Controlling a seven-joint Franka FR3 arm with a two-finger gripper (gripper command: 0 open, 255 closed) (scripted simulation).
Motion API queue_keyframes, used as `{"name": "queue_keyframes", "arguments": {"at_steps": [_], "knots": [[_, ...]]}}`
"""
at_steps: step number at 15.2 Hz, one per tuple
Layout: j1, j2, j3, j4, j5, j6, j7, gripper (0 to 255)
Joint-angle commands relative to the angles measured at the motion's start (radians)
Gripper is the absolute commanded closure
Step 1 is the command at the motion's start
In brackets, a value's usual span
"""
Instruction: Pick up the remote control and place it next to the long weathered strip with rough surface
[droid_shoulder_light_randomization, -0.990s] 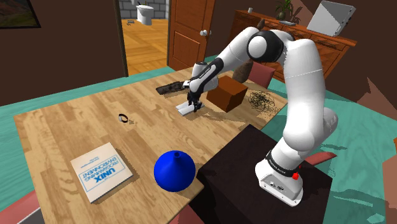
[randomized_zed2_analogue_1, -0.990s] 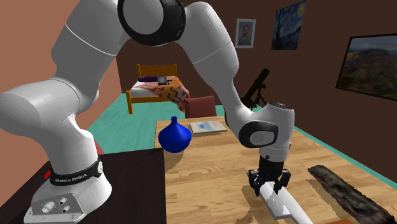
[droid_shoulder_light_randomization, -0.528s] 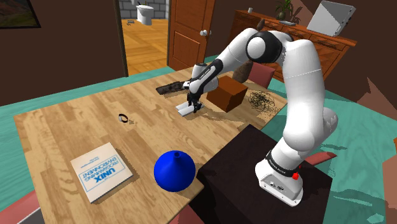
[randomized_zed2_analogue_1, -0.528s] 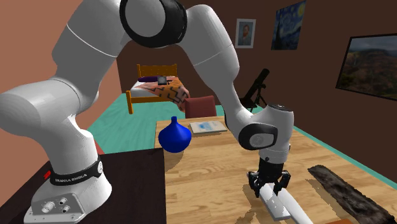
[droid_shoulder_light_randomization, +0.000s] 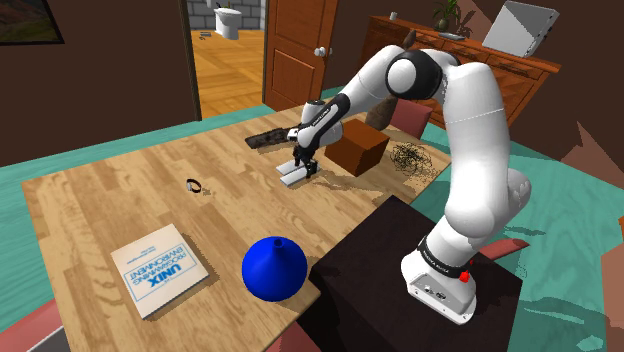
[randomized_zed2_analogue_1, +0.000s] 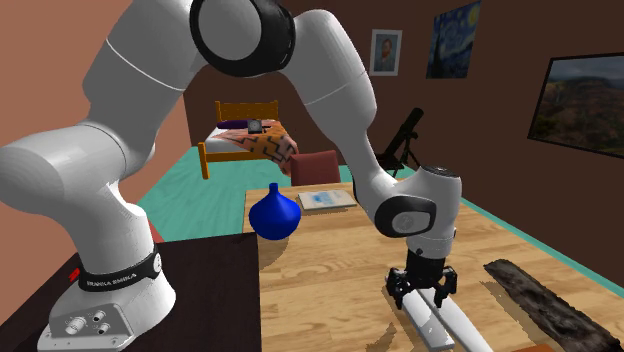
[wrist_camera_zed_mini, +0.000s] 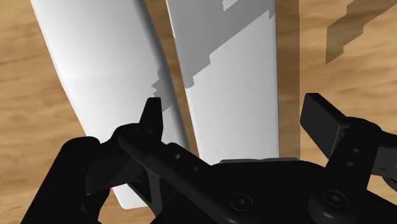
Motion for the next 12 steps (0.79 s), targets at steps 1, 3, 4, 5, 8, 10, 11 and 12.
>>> {"name": "queue_keyframes", "arguments": {"at_steps": [1, 3, 4, 5, 8, 10, 11, 12], "knots": [[-0.002, -0.032, 0.002, -0.013, 0.002, -0.018, -0.002, 0], [-0.006, -0.092, 0.007, -0.034, 0.006, -0.058, -0.004, 0], [-0.007, -0.115, 0.009, -0.041, 0.007, -0.074, -0.005, 0], [-0.007, -0.115, 0.009, -0.041, 0.007, -0.074, -0.005, 0], [-0.007, -0.115, 0.009, -0.041, 0.007, -0.074, -0.005, 0], [-0.007, -0.115, 0.009, -0.041, 0.007, -0.074, -0.005, 0], [-0.007, -0.115, 0.009, -0.041, 0.007, -0.074, -0.005, 0], [-0.007, -0.115, 0.009, -0.041, 0.007, -0.074, -0.005, 0]]}}
